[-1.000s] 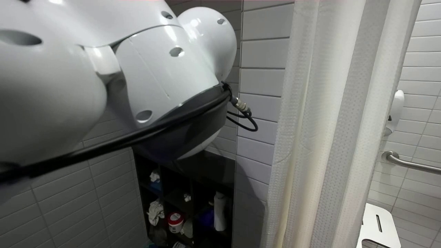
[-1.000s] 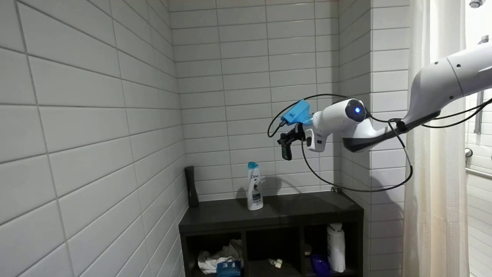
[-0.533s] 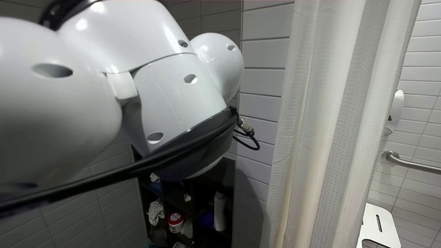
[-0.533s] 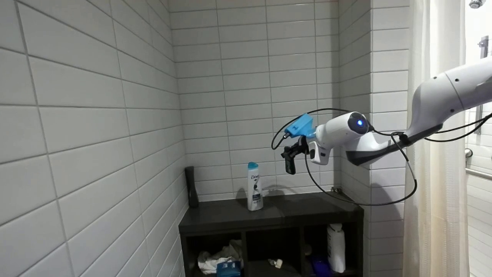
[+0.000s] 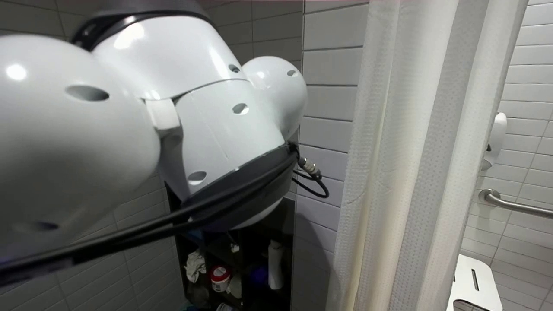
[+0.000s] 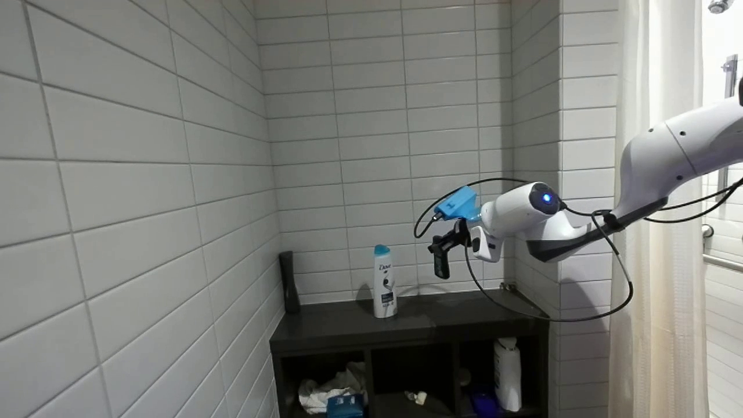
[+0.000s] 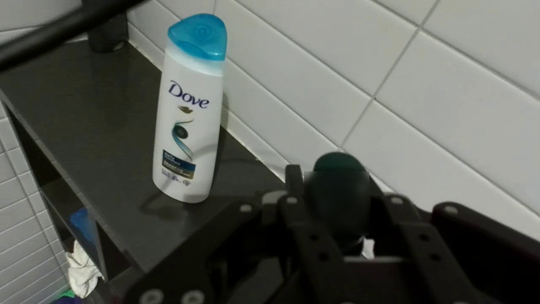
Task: Pick up the black bottle
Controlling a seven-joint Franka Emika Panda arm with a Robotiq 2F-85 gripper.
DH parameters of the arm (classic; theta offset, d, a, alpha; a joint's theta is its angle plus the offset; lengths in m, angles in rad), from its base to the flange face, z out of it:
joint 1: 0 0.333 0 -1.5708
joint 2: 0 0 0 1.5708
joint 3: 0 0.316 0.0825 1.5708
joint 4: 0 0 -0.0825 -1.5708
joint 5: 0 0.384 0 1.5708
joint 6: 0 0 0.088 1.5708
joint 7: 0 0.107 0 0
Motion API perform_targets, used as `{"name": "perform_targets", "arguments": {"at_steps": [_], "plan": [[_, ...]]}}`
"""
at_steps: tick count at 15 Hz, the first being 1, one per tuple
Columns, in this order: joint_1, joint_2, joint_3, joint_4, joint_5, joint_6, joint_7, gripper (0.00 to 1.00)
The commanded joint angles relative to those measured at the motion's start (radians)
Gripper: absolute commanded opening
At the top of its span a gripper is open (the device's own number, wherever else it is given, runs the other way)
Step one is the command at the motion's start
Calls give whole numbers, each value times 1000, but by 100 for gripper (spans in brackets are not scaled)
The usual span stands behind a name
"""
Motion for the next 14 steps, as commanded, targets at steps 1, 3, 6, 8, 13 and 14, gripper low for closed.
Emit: {"name": "perform_targets", "arguments": {"at_steps": [1, 3, 6, 8, 13, 14], "plan": [[49, -11, -40, 60, 32, 86, -23, 8], [79, -4, -65, 99, 33, 145, -15, 8], [116, -10, -102, 146, 29, 202, 6, 8], [137, -8, -122, 177, 19, 234, 24, 8], [186, -27, -168, 240, -33, 292, 113, 8], [179, -15, -164, 232, 17, 288, 46, 8]]}}
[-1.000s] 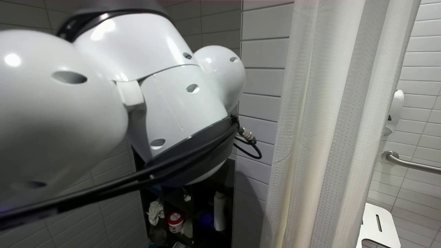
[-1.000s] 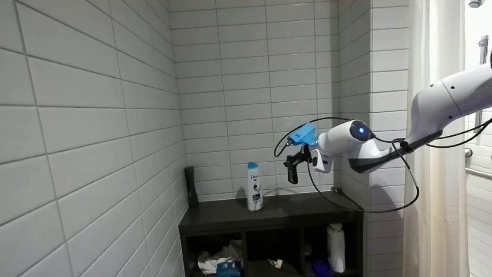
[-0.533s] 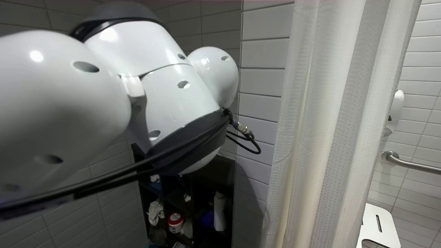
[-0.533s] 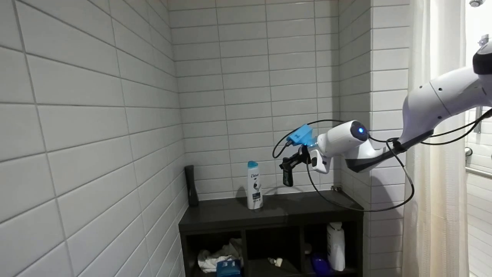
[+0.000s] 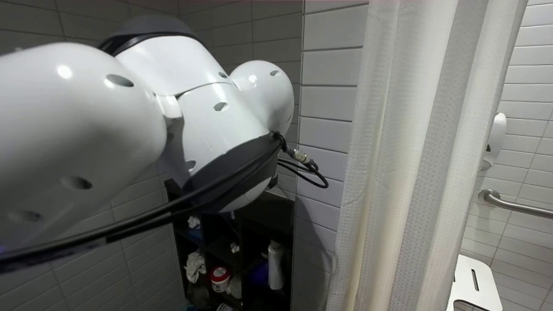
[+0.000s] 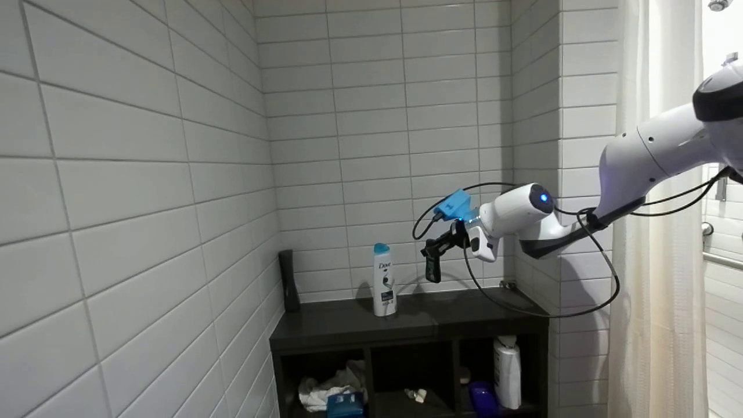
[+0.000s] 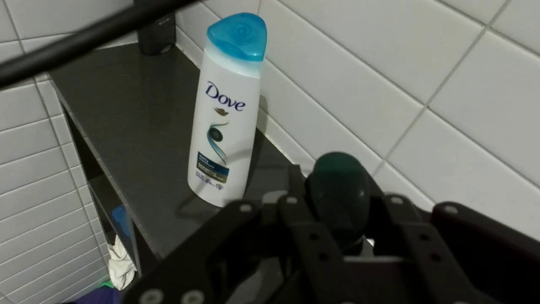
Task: Pick up the black bottle
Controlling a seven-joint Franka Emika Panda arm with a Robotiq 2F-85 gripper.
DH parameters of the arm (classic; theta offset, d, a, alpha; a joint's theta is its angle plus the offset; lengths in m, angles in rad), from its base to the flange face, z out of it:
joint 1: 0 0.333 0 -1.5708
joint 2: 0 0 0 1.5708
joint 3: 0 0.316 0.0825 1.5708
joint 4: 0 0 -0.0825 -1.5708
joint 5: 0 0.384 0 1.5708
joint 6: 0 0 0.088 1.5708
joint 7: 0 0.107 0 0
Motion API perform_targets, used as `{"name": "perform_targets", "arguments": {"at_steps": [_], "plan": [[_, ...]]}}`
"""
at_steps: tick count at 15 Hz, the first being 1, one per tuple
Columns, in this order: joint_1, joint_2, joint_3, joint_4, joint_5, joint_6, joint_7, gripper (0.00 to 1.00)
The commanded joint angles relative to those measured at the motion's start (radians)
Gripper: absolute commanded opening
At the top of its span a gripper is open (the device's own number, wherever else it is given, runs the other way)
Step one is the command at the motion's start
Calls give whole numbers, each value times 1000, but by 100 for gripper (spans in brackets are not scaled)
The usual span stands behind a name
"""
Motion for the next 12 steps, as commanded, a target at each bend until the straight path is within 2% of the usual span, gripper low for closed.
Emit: {"name": "perform_targets", "arguments": {"at_steps": [1, 2, 3, 6, 7, 8, 10, 12], "plan": [[33, -8, -27, 43, 15, 48, -5, 8], [48, -18, -38, 60, -31, 60, 58, 8], [44, -9, -37, 55, 14, 59, 0, 8], [66, -14, -55, 82, -15, 77, 48, 8], [63, -9, -58, 79, 22, 71, 14, 26], [75, -15, -70, 95, -7, 73, 67, 56], [81, -16, -84, 106, -6, 75, 84, 60], [87, -13, -93, 119, -9, 81, 97, 73]]}}
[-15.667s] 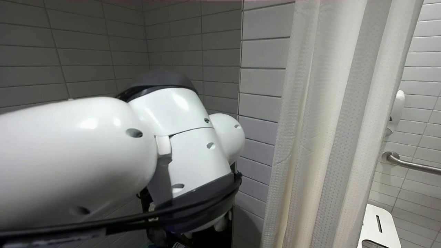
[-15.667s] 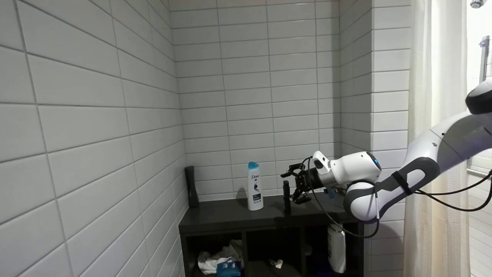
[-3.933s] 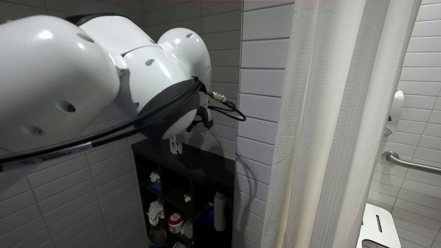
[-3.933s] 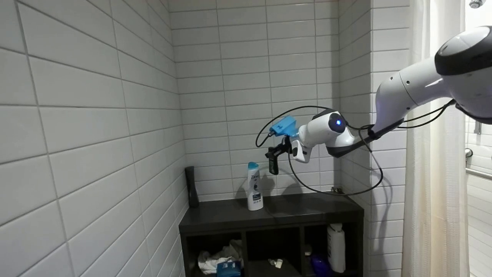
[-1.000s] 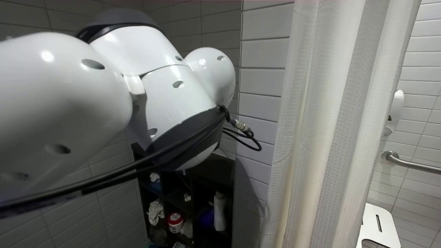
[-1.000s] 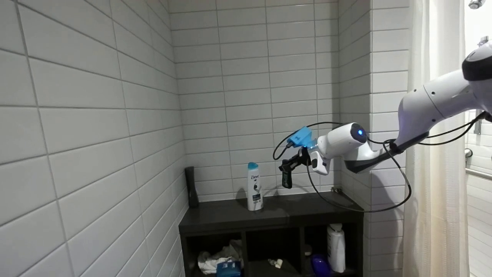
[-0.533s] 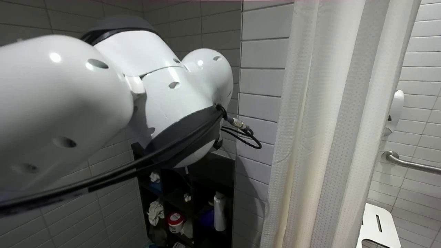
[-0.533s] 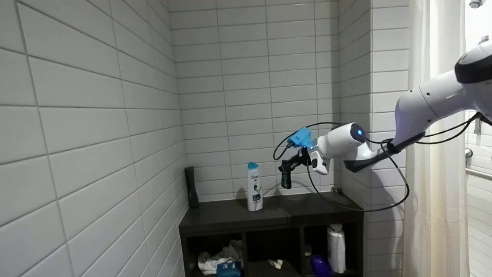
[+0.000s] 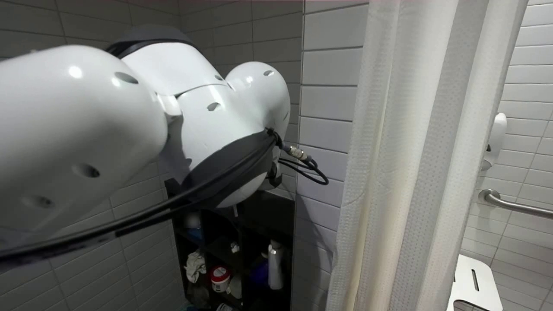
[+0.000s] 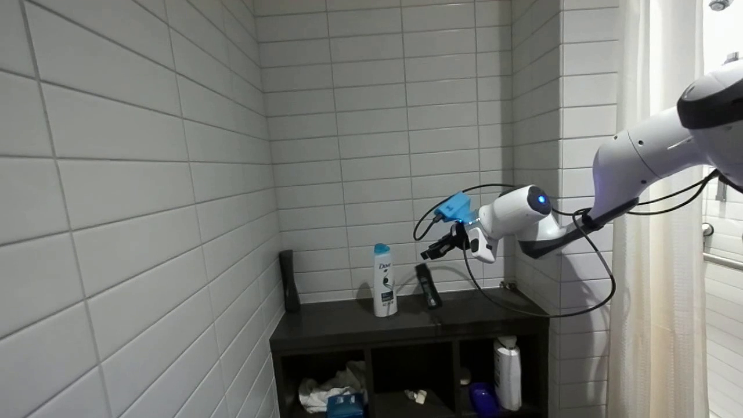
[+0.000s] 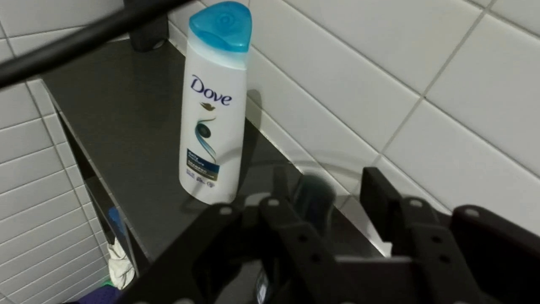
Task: Pick up the black bottle
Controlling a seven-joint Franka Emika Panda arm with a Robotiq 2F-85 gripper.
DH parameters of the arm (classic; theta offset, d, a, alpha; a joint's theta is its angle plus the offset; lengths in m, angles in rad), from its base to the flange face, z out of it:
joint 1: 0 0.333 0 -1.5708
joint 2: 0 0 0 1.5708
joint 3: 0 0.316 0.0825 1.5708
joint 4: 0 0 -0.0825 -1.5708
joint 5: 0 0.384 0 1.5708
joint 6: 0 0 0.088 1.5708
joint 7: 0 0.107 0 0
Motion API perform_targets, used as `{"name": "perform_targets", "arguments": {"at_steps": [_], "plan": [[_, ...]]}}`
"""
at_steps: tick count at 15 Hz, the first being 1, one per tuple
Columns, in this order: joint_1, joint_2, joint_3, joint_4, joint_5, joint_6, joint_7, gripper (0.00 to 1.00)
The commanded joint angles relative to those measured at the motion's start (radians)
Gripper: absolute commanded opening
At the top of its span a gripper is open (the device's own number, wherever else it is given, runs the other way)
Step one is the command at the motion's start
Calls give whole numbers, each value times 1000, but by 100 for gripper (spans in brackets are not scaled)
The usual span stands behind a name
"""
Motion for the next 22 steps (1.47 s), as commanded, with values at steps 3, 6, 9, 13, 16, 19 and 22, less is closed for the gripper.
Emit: {"name": "perform_targets", "arguments": {"at_steps": [3, 6, 9, 13, 16, 19, 22], "plan": [[34, -12, -39, 53, -20, 33, 74, 93], [36, -13, -41, 57, -25, 26, 87, 100], [25, -6, -34, 47, -39, 14, 93, 100], [16, 0, -30, 36, -11, 6, 56, 100], [16, 0, -30, 36, -11, 6, 57, 100], [16, 0, -30, 36, -11, 6, 58, 100], [16, 0, -30, 36, -11, 6, 58, 100]]}}
